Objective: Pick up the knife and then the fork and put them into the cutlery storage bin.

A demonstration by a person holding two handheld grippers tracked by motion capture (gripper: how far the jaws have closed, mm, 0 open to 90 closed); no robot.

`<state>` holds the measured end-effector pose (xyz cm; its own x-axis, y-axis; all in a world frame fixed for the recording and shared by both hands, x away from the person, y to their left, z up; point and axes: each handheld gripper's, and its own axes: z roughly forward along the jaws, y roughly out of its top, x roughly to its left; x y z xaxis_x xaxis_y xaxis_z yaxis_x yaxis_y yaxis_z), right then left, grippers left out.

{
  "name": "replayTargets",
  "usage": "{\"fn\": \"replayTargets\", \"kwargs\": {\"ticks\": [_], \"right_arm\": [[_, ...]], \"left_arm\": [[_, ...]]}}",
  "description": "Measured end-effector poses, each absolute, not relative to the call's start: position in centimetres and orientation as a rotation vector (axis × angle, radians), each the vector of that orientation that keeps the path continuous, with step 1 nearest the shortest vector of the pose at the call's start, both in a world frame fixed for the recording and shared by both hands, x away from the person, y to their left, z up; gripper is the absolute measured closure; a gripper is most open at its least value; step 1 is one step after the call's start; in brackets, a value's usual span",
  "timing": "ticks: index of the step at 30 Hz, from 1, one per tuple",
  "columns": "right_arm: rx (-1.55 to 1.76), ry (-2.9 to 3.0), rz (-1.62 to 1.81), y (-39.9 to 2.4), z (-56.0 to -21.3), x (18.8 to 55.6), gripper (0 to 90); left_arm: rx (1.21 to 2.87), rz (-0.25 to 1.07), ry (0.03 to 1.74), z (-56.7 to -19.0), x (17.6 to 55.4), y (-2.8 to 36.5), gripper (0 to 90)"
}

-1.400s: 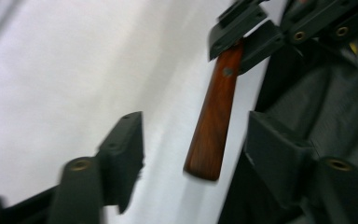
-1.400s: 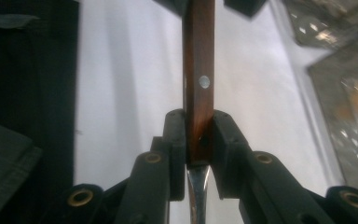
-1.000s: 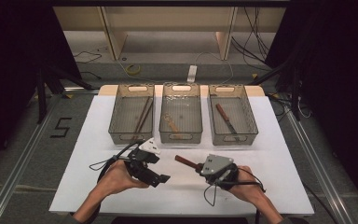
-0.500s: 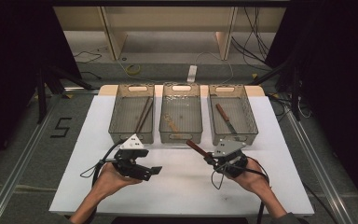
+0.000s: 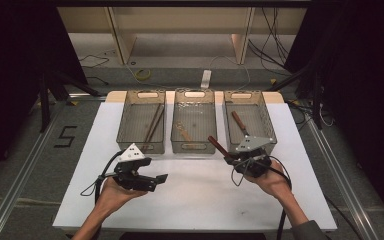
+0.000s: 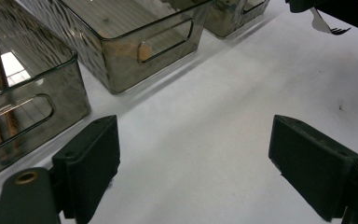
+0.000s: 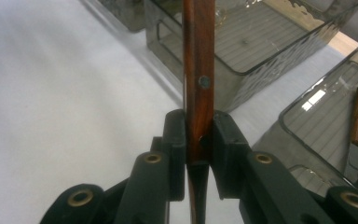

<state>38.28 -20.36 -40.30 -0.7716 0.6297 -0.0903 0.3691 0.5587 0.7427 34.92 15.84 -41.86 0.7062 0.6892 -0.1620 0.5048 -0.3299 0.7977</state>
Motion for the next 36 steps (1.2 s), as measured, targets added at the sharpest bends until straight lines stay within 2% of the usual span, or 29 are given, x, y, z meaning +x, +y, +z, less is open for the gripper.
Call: {"fn": "replayTargets", "kwargs": {"ticks": [22,30,36], "right_arm": [[1.014,2.341,1.136,-22.6,-38.1,42.1,77.7],[1.078,2.304,1.087,-23.8,-36.2,44.5,77.7],[1.126,2.278,1.073,-24.1,-36.3,46.7,77.7]], "left_arm": [[1.928,0.298,0.953,-41.9,34.6,17.2,15.3],[1.895,0.321,0.946,-41.8,34.4,17.5,15.0],[1.896,0.322,0.949,-41.8,34.4,17.6,15.0]]}}
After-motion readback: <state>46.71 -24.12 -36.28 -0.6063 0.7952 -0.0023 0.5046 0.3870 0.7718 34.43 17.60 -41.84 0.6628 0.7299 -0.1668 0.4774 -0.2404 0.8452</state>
